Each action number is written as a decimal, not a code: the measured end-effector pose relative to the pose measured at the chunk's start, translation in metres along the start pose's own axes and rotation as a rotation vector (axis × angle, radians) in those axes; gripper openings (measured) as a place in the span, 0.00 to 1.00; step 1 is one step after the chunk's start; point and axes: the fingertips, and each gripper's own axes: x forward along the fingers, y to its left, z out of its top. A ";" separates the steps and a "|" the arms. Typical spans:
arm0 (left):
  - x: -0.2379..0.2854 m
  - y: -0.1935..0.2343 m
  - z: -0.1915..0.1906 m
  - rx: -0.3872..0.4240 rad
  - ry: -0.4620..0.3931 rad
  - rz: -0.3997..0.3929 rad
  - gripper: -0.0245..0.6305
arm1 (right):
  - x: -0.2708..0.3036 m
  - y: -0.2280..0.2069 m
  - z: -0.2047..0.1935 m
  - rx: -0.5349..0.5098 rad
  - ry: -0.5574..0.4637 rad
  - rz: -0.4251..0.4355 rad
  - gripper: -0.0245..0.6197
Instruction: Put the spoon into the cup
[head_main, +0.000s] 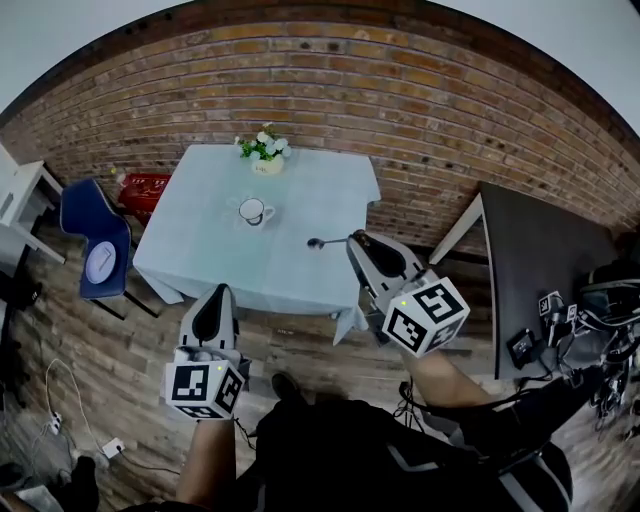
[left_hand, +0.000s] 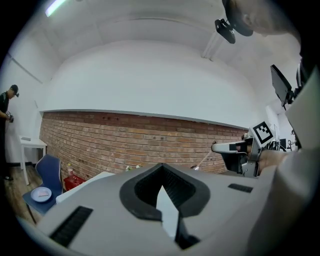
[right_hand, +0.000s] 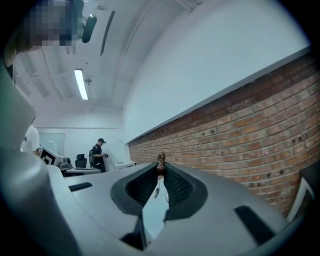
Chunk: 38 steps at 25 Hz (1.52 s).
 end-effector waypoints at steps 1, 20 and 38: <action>0.004 0.009 0.000 -0.005 0.002 -0.005 0.05 | 0.009 0.000 0.000 0.006 0.001 -0.010 0.11; 0.049 0.109 0.004 -0.041 0.015 -0.006 0.05 | 0.130 -0.008 0.003 0.021 0.006 -0.090 0.11; 0.071 0.141 -0.003 -0.037 0.086 0.274 0.05 | 0.248 -0.075 -0.041 0.029 0.114 0.077 0.11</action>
